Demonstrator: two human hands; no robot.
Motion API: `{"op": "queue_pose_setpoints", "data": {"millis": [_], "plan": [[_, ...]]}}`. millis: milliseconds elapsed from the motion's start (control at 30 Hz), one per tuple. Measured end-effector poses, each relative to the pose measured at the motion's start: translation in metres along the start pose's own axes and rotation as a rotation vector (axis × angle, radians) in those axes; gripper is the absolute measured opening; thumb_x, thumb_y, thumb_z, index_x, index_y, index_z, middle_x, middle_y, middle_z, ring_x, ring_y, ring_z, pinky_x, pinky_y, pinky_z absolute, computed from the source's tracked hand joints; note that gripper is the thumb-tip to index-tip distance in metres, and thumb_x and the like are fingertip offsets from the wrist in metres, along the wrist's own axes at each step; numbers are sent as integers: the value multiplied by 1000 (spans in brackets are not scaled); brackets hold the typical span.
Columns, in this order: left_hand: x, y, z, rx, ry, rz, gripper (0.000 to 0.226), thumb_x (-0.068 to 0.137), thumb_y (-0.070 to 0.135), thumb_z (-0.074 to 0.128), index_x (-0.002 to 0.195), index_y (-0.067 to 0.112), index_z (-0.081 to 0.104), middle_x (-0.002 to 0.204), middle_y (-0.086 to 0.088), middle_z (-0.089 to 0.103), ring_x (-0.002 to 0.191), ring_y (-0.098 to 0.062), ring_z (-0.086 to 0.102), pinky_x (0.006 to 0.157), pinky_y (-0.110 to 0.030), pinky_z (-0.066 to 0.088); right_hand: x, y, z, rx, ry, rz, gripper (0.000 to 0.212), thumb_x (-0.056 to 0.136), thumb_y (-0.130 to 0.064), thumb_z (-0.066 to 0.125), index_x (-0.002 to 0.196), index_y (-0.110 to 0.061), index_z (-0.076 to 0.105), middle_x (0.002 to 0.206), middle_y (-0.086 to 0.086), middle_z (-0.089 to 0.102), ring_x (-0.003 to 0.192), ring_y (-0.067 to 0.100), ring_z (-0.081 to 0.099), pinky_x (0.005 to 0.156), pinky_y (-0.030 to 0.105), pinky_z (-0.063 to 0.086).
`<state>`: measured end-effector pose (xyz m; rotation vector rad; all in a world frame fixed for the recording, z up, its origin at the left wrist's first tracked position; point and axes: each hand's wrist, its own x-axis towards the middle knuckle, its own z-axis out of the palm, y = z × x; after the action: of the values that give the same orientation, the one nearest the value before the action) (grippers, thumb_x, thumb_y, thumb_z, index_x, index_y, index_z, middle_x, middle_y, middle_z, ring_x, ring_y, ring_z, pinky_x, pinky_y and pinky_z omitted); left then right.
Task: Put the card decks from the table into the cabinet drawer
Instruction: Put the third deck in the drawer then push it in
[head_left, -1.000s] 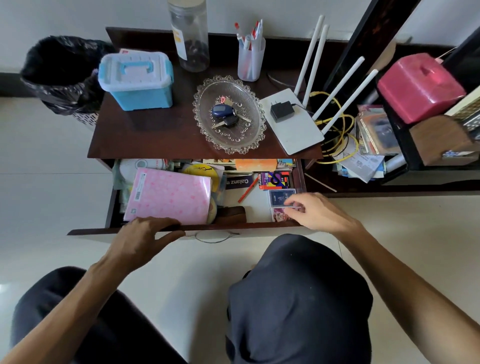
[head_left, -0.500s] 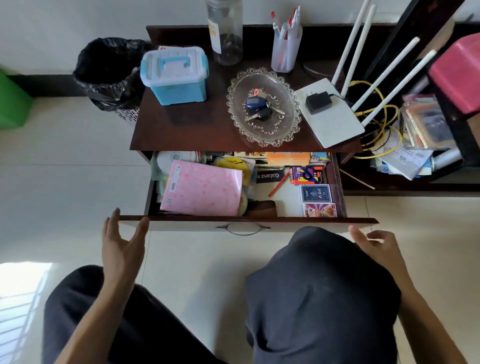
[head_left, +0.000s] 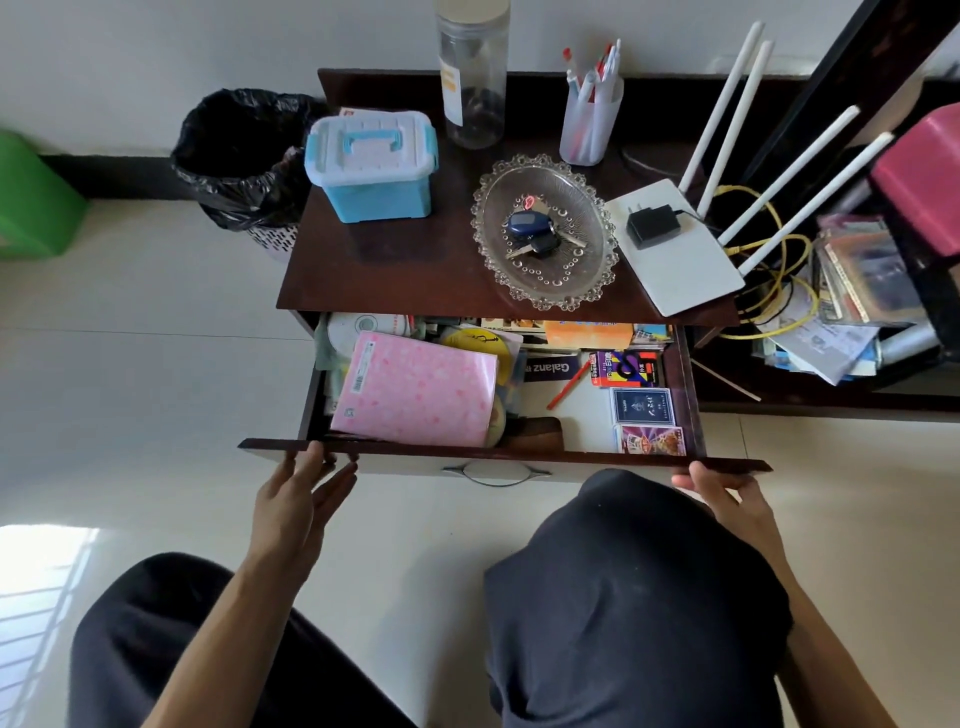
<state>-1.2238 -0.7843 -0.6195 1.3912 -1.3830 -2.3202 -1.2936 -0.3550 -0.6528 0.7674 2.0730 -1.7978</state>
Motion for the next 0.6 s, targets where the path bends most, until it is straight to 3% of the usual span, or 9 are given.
{"op": "queue_pose_setpoints", "data": {"millis": [100, 167, 300, 433, 600], "plan": [[4, -1, -4, 1, -9, 14, 21, 97, 22, 57, 111, 7, 62, 110, -16, 60, 102, -31, 70, 89, -36, 59, 3, 3, -2, -11, -5, -34, 34, 97, -32, 64, 119, -9, 53, 99, -1, 77, 81, 2, 76, 54, 11, 55], [7, -1, -3, -11, -13, 30, 31, 97, 23, 58, 121, 3, 60, 111, -16, 60, 105, -32, 69, 90, -38, 58, 7, 5, -3, -13, -15, -50, 31, 96, -35, 65, 115, -13, 54, 94, -7, 80, 88, 9, 76, 58, 14, 57], [15, 1, 4, -45, -26, 52, 46, 96, 24, 60, 135, 0, 53, 116, -17, 61, 106, -31, 70, 90, -37, 57, 18, 6, -2, 15, -14, -83, 36, 96, -43, 66, 114, -13, 56, 106, -1, 79, 96, 18, 77, 80, 34, 57], [21, 5, 16, -84, -35, 67, 49, 96, 26, 60, 140, 8, 51, 130, -16, 63, 111, -30, 69, 91, -36, 57, 35, 1, 4, 44, -4, -96, 33, 96, -40, 67, 110, -13, 56, 106, -1, 79, 97, 21, 77, 87, 39, 55], [34, 8, 29, -104, -11, 88, 55, 95, 29, 61, 146, 15, 46, 133, -17, 62, 109, -28, 69, 98, -39, 55, 48, -9, 10, 44, -20, -179, 38, 92, -48, 69, 107, -15, 59, 110, 3, 77, 100, 24, 76, 88, 40, 57]]}}
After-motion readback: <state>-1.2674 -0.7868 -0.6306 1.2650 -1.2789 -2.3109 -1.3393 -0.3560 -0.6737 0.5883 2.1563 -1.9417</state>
